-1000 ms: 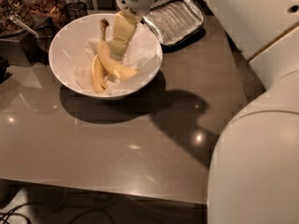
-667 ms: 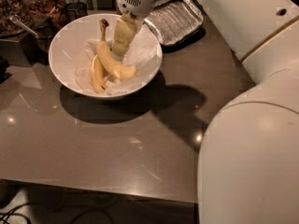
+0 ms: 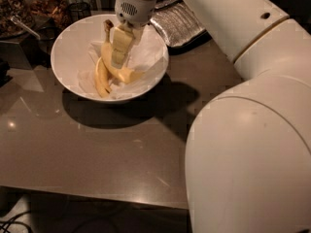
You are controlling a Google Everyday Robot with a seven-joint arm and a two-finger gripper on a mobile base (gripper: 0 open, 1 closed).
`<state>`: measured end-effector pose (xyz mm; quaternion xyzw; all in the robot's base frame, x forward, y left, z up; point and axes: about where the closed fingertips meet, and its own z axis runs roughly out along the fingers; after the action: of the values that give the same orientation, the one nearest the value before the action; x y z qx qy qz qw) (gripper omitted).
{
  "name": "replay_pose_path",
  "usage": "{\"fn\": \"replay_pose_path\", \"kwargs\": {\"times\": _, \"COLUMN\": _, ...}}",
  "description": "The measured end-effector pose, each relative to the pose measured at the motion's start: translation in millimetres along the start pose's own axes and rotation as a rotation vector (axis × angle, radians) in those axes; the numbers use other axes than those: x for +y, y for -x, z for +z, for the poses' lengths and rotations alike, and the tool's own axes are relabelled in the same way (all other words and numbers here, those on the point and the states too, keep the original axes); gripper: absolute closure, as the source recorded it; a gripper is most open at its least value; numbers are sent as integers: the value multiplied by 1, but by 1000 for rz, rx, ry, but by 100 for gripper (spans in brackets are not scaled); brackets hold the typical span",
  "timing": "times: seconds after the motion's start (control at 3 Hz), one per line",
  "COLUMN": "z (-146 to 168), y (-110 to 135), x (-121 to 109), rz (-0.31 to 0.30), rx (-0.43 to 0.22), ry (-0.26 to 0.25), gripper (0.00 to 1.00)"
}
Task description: Pick banana from white bowl
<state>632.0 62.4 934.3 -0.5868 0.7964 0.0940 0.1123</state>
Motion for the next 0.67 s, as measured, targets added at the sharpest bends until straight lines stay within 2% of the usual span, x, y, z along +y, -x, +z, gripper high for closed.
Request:
{"fn": "replay_pose_path", "kwargs": {"times": 0.33, "z": 18, "y": 2, "x": -3, "rz": 22, "rx": 28, "ry": 20, "gripper": 41}}
{"fn": "replay_pose_path", "kwargs": {"times": 0.67, "z": 35, "y": 1, "x": -5, "rz": 44, "rx": 48, "ry": 44, "gripper": 43}}
